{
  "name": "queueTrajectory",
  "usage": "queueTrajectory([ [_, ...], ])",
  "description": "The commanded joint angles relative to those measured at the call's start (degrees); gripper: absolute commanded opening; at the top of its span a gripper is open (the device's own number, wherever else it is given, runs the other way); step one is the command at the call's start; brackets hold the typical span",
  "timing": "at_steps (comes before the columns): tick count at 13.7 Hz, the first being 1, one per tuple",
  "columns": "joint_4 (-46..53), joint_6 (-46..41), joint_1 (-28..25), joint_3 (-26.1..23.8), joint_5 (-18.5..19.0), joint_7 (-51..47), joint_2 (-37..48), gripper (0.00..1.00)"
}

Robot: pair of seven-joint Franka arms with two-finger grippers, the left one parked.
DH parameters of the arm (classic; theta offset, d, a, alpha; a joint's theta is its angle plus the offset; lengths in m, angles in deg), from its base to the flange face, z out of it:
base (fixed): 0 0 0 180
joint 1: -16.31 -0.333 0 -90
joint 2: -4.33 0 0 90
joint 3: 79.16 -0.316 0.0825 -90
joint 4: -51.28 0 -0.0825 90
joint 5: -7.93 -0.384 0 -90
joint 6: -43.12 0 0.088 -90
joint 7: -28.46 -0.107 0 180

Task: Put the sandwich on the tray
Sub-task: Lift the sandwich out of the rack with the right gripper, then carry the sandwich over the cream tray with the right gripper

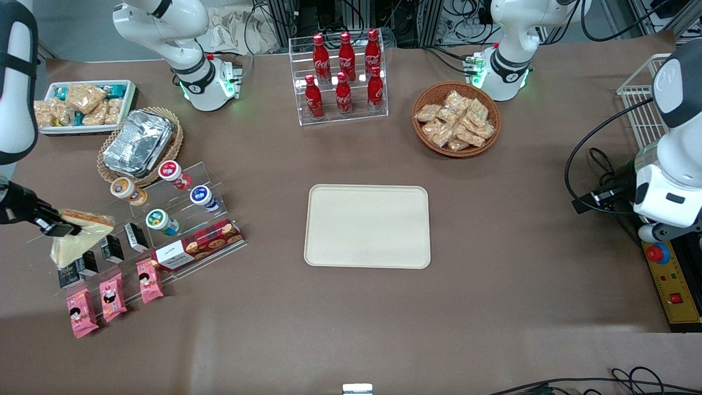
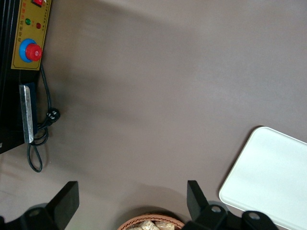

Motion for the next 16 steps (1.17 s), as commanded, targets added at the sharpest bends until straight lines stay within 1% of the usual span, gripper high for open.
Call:
queueTrajectory([
  [1,8.84,-10.10,-2.58,-0.19,-0.78,7.17,-2.70,0.40],
  [3,9.22,-11.53,-5.91,-0.89,-1.05,9.13,-2.36,0.40],
  [4,9.22,-11.62,-7.58,-2.11,-1.14,9.22,-2.10,0.40],
  [6,9.30,-11.89,-9.26,-6.32,-1.14,9.48,-1.92,0.40],
  [7,9.30,-11.80,-9.27,-9.39,-1.14,10.35,-1.66,0.40],
  [9,9.39,-11.28,-9.35,-14.32,-0.79,14.82,-1.48,0.40],
  [11,9.48,-9.96,-10.23,-17.67,-0.53,19.83,-1.83,0.40],
  [13,9.48,-7.59,-13.38,-19.17,0.52,21.43,-2.36,0.40],
  [16,10.35,-3.11,-20.41,-19.18,4.39,21.96,-5.16,0.40],
])
